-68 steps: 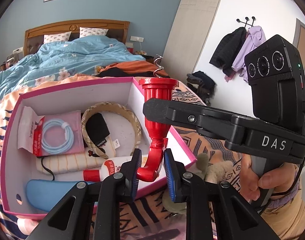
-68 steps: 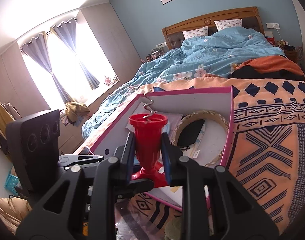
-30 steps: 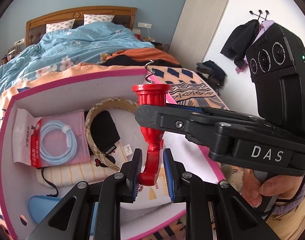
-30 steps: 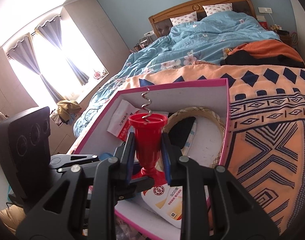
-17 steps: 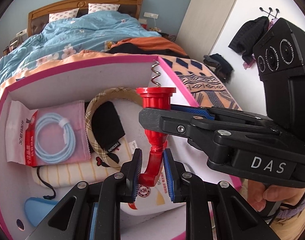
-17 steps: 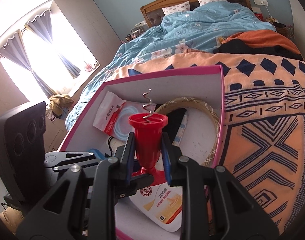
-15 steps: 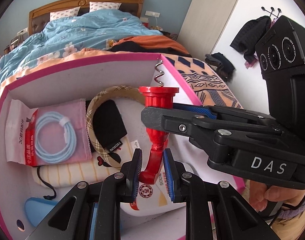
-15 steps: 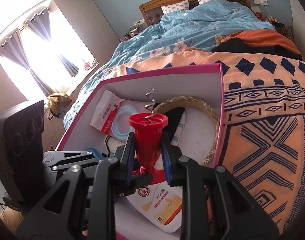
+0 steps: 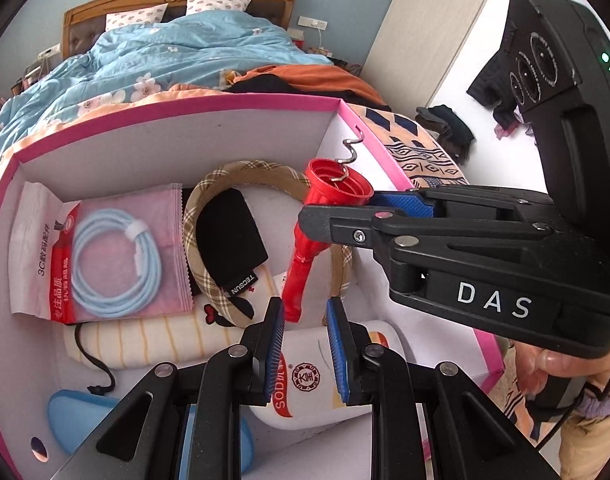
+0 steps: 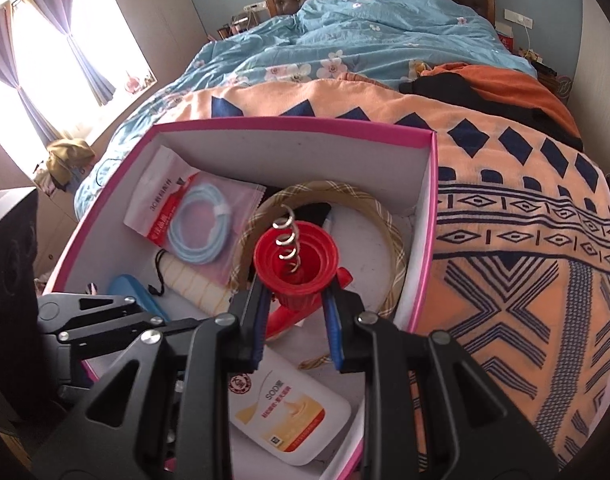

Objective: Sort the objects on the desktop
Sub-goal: 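Lower the red stand into the pink box and open the right gripper, then raise the open right gripper out of the pink box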

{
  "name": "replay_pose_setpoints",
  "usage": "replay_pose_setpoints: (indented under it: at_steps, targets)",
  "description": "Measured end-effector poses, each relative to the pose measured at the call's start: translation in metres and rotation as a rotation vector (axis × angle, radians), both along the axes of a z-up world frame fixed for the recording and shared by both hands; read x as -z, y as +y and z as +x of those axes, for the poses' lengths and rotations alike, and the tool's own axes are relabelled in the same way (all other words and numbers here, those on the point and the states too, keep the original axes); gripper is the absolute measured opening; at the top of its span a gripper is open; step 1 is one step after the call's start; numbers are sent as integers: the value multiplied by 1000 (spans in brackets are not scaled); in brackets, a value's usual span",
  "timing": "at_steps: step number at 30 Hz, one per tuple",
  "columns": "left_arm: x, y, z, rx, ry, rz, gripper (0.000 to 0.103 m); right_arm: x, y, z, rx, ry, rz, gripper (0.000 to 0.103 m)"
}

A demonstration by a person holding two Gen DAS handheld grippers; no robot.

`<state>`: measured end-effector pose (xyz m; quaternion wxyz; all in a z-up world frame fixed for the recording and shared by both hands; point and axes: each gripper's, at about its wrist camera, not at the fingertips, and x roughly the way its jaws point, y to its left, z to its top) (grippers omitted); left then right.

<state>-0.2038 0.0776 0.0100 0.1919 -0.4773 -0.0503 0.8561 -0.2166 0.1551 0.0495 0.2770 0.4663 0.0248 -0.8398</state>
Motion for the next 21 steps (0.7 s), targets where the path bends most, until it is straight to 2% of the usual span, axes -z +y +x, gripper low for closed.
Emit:
replay_pose_setpoints:
  at_steps: [6, 12, 14, 16, 21]
  targets:
    - [-1, 0, -1, 20, 4, -8, 21, -1, 3, 11, -34, -15, 15, 27]
    - [1, -2, -9, 4, -5, -9, 21, 3, -8, 0, -18, -35, 110, 28]
    - [0, -3, -9, 0, -1, -13, 21, 0, -12, -8, 26, -34, 117, 48]
    - [-1, -6, -8, -5, 4, -17, 22, -4, -12, -12, 53, -16, 102, 58]
    - [-5, -14, -5, -11, 25, -18, 23, -5, -11, -11, 53, -5, 83, 59]
